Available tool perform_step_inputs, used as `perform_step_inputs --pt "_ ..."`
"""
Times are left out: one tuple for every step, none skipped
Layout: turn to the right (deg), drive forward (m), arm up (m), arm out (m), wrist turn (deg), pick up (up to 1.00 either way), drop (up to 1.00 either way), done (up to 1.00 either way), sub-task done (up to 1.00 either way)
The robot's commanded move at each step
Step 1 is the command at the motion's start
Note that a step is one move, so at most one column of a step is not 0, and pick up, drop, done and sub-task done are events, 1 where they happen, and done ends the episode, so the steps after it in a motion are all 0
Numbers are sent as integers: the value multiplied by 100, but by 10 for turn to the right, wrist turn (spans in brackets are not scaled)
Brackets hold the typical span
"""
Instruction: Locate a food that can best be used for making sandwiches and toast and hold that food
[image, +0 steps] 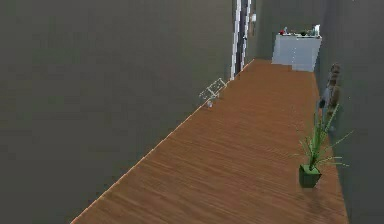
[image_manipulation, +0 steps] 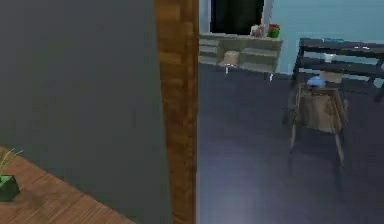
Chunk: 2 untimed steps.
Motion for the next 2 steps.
perform_step_inputs --pt "0 100 0 0 0 0 0 0 0" --pt "30 0 0 0 0 0 0 0 0"
